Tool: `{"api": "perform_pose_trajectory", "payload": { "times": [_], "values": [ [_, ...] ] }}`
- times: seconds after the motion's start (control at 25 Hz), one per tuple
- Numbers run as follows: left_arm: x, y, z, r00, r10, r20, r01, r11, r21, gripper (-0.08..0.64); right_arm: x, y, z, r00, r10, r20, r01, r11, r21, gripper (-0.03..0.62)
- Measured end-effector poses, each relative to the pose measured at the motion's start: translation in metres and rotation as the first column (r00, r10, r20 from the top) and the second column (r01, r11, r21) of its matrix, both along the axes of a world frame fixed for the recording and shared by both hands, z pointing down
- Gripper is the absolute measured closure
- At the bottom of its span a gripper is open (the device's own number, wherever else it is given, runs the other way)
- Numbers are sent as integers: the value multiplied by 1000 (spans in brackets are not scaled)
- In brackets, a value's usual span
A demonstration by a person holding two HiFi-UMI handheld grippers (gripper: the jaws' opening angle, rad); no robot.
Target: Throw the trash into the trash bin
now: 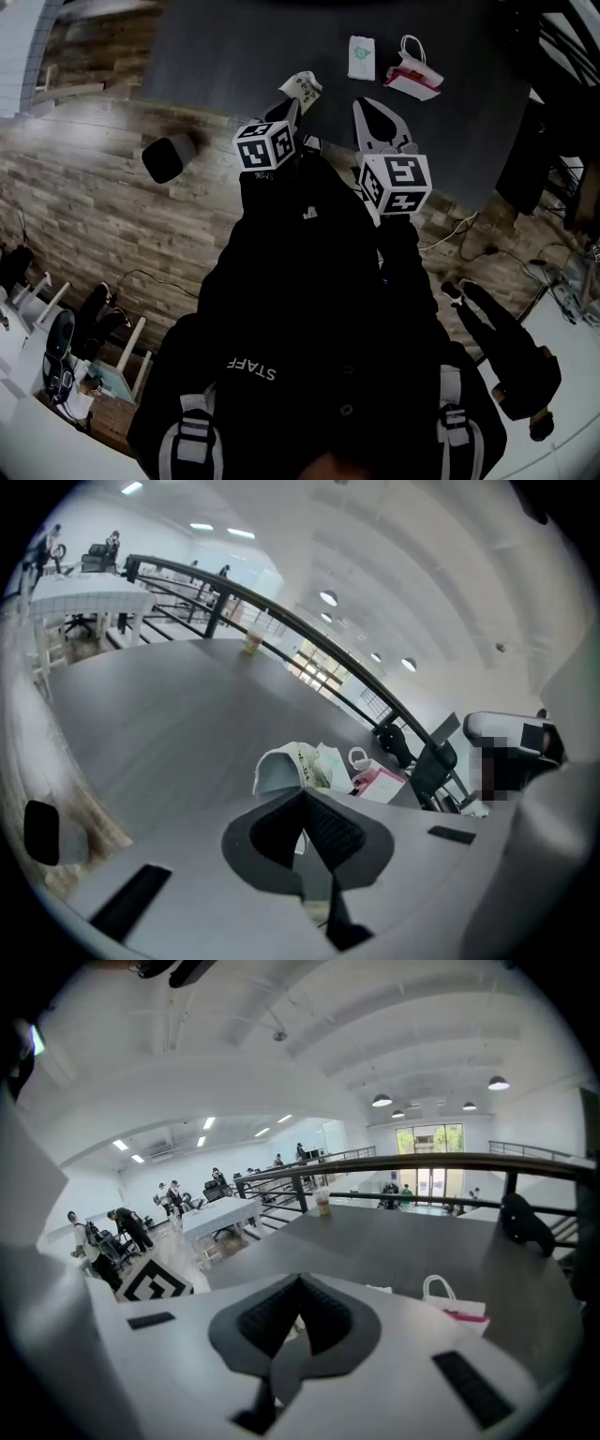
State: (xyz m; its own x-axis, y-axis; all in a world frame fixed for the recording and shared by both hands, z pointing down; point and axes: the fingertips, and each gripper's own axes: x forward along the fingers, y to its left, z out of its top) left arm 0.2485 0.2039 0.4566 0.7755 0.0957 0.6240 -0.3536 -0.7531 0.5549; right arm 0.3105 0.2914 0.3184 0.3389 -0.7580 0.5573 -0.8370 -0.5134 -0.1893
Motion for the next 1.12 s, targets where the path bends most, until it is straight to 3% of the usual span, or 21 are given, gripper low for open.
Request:
{"api": "perform_pose_trajectory", "payload": {
  "times": [0.32, 0.6, 0.88, 1.12],
  "values": [
    [-68, -74, -28, 987, -155, -40, 156, 987, 42, 557, -61, -82, -8, 987, -162, -5, 162, 987, 8, 577],
    [-131, -137, -32, 963, -267, -41, 269, 962, 55, 557, -121, -158, -8, 952, -306, 0, 306, 952, -7, 577],
    [-202, -191, -25, 918, -396, -30, 397, 916, 51, 557, -185, -222, 4, 902, -432, 17, 433, 901, -18, 577],
    [-278, -233, -11, 863, -505, 2, 504, 862, 43, 557, -251, -278, 19, 840, -541, 39, 542, 840, -30, 577]
  ]
}}
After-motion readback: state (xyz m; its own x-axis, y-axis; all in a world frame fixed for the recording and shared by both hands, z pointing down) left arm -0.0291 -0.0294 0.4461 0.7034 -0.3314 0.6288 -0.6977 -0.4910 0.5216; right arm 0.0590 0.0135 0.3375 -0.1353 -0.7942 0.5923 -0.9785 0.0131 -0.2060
